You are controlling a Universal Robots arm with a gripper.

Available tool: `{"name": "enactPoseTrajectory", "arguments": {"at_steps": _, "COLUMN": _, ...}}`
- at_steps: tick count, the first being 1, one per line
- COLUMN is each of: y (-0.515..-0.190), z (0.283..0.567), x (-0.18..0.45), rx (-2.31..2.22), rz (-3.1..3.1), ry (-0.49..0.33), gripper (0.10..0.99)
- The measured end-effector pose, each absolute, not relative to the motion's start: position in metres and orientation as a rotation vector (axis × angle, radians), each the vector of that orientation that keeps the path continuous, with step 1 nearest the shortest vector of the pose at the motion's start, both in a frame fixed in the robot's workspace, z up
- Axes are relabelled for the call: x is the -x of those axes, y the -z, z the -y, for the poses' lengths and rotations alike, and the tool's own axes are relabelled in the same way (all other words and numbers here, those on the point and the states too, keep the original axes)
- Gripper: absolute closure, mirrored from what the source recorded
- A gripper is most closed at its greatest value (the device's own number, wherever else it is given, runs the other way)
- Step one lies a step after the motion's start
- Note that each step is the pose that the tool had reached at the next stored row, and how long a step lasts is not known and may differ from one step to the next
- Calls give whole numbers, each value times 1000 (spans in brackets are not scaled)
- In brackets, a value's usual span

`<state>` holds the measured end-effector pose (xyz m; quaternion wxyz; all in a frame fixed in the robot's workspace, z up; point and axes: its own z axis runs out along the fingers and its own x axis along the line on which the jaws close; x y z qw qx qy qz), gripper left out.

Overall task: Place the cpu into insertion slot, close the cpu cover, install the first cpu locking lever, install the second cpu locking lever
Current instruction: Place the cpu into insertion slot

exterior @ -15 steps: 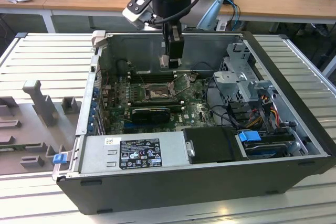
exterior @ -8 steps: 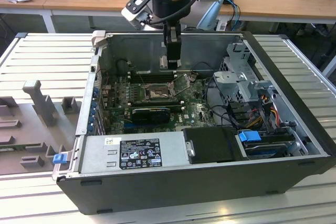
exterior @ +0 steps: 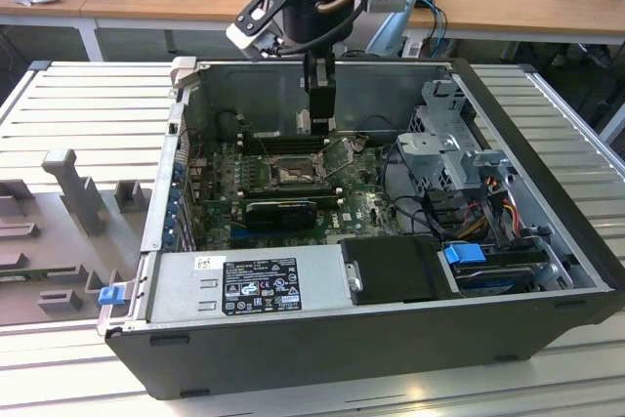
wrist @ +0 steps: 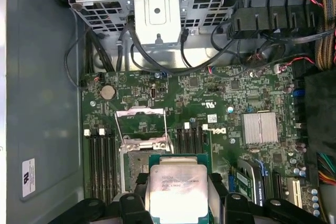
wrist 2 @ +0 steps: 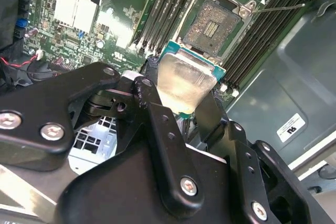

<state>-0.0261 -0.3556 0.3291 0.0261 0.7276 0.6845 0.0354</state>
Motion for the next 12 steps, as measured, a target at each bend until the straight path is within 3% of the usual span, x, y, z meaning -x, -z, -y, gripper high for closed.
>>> {"name": "enactPoseTrajectory", "arguments": {"at_steps": 12, "y": -309, "z": 356, "x": 27, "rx": -2231, "rz": -2134, "ry": -111, "gripper": 557}}
